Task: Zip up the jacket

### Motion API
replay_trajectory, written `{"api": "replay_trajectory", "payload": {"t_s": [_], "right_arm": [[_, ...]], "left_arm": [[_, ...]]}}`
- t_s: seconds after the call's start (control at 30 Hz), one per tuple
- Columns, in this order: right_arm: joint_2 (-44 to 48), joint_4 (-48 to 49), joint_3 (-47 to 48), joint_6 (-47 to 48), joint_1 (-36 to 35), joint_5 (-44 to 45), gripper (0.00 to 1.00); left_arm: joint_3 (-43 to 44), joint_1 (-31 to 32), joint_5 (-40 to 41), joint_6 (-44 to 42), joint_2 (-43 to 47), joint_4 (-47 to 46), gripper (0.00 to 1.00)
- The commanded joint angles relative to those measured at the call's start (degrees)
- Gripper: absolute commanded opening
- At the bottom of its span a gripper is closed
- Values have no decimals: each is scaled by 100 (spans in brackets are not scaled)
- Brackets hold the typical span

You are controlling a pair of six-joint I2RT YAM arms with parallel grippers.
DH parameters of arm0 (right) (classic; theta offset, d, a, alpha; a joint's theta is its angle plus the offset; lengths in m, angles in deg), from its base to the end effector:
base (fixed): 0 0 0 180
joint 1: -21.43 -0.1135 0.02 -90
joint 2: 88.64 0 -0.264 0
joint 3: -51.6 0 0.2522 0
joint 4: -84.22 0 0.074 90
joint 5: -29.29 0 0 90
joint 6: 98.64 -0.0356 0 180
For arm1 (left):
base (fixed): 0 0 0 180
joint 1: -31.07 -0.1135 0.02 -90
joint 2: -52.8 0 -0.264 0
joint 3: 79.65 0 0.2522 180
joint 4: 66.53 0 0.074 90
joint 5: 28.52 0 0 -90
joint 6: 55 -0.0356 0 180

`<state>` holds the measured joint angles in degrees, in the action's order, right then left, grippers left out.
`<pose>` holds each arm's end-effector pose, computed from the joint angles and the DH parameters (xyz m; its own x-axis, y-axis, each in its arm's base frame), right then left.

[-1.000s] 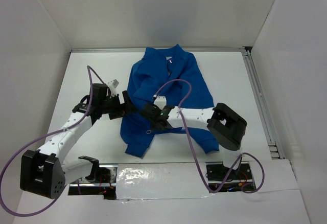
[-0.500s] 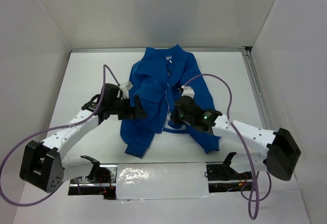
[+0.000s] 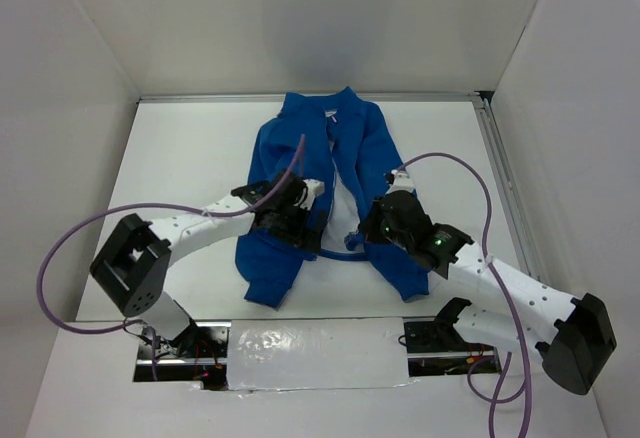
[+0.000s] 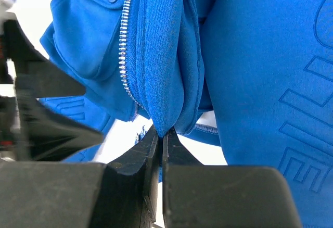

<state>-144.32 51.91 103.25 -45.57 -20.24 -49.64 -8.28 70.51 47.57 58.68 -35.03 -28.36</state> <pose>0.1618 0.1348 0.2493 -0.6764 0.1873 -0.7123 -0.1633 0.9049 0.3930 0.2376 -0.2065 0.2173 -0.8675 0.2088 -0.4514 0.4102 0.8136 -0.4120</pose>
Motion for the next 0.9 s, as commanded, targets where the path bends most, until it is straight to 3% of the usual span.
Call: {"api": "replay_trajectory", "payload": {"t_s": [0.0, 0.2, 0.27, 0.3, 0.43, 0.53, 0.6, 0.87], "right_arm": [[180, 193, -71, 116, 80, -35, 1], [303, 264, -194, 89, 229, -175, 1], [338, 308, -220, 115, 247, -237, 2], [347, 325, -238, 116, 273, -263, 2], [312, 352, -264, 168, 335, -307, 2], [312, 308, -264, 159, 379, -307, 2], [373, 334, -317, 159, 405, -316, 3], [488, 352, -370, 186, 511, -421, 3]], "left_arm": [[505, 379, 1134, -215, -391, 380, 99], [1016, 670, 2084, 153, -1410, 881, 97], [1165, 670, 2261, 329, -1596, 1092, 91], [1200, 670, 2383, 434, -1745, 1215, 81], [1323, 679, 2455, 515, -1930, 1269, 79], [1376, 688, 2481, 585, -1957, 1286, 65], [1411, 696, 2481, 629, -1922, 1295, 46], [1227, 688, 1876, 313, -1483, 813, 8]]}}
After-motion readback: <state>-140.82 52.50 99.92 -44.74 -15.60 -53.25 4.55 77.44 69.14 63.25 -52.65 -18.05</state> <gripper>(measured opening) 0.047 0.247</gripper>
